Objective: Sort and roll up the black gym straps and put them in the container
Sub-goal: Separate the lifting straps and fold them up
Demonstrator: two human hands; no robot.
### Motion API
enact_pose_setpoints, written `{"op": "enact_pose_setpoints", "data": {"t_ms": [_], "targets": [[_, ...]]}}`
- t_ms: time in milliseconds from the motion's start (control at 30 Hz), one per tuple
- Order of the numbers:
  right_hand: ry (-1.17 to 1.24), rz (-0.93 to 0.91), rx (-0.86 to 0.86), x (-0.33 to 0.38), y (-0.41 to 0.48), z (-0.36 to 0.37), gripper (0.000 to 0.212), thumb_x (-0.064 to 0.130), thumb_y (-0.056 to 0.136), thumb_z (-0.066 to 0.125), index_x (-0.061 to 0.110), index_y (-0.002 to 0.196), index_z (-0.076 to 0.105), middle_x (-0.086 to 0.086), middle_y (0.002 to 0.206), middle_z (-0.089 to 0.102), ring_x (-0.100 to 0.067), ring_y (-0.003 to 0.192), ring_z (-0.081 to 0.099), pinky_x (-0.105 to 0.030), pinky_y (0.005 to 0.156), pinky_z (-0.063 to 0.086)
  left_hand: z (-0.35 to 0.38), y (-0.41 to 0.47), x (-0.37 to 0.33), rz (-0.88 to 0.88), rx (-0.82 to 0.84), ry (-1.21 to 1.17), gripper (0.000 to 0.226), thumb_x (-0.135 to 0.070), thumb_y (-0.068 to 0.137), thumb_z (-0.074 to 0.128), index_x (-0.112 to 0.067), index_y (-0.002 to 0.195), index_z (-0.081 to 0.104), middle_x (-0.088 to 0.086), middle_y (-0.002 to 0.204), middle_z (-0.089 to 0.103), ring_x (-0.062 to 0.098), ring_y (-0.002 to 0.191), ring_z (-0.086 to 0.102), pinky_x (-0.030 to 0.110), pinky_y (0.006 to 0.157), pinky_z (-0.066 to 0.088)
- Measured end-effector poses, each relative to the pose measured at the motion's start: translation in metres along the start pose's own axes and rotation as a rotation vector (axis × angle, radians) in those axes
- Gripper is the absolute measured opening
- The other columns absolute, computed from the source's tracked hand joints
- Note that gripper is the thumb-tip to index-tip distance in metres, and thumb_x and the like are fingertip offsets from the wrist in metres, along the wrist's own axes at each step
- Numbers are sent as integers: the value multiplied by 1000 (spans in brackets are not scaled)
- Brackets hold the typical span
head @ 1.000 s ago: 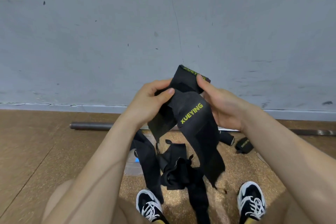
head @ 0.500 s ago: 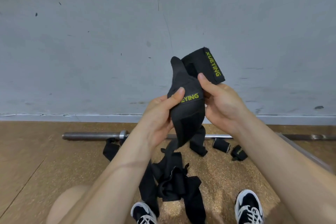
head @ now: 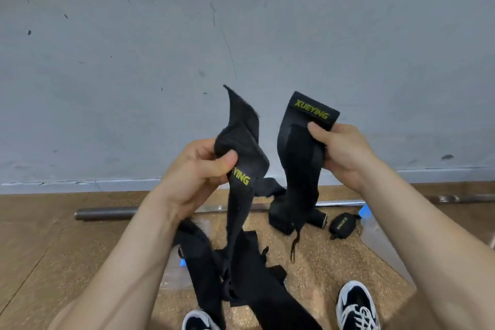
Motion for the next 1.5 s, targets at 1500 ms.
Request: {"op": "enact_pose_setpoints", "data": {"t_ms": [1500], "targets": [[-1220, -621, 312, 23, -44, 64, 23, 35, 81, 80, 29, 84, 58, 8, 84, 49, -15, 78, 50, -30, 66, 38, -12, -1, 1, 19, -169, 1364, 21, -2, 89, 60, -14, 95, 75, -10, 87, 62, 20, 90, 58, 33, 78, 45]]}}
Point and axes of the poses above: each hand's wrist, its own y-axis towards the middle knuckle, its own z-axis out of the palm, x = y × z, the point moved 5 cm from there along y, towards the middle knuckle
